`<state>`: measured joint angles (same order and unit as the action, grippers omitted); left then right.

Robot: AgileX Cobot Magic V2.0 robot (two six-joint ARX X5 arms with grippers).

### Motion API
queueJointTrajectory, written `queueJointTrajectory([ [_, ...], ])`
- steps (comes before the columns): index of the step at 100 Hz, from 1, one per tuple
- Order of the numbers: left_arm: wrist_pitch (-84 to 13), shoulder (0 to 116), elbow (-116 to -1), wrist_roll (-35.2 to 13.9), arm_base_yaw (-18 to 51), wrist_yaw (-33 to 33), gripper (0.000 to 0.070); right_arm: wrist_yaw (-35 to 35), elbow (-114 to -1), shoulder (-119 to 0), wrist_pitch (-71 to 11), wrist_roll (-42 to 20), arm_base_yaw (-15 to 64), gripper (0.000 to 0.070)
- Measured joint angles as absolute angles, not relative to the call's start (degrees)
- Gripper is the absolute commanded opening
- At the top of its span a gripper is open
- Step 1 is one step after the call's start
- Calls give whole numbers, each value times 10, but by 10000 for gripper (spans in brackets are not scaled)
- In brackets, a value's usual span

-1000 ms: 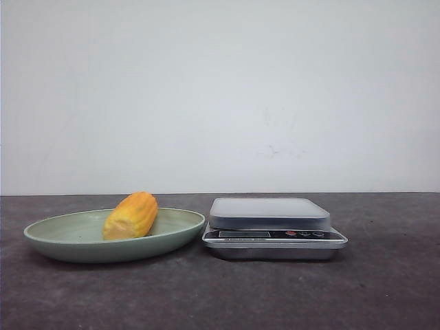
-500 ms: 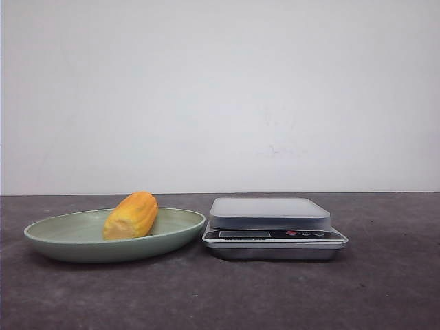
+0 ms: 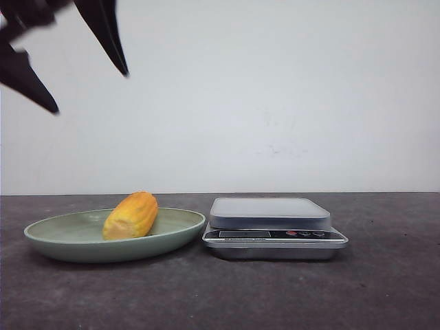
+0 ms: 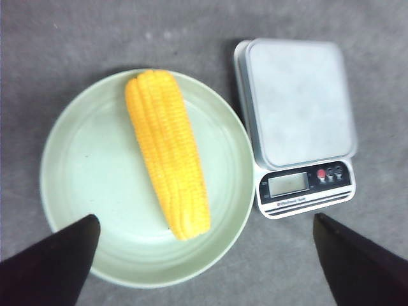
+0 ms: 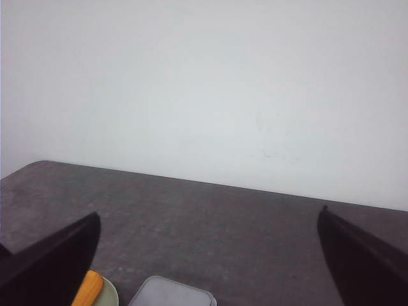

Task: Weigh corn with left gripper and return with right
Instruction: 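Lower the left gripper onto the yellow corn cob and close it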

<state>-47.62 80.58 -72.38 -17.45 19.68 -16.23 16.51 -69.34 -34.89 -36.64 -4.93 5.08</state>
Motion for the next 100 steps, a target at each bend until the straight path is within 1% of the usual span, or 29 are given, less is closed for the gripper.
queueJointTrajectory([
  [23, -425, 891, -724, -189, 227, -161, 677, 163, -693, -349, -373, -49, 52, 700],
  [44, -383, 941, -724, -202, 249, -115, 677, 136, -693, -349, -382, -45, 64, 700],
  [80, -381, 1006, -724, -206, 251, -104, 677, 118, -693, -349, -396, -32, 69, 700],
  [100, -382, 1019, -724, -222, 251, -104, 664, 118, -693, -349, -397, -28, 70, 700],
])
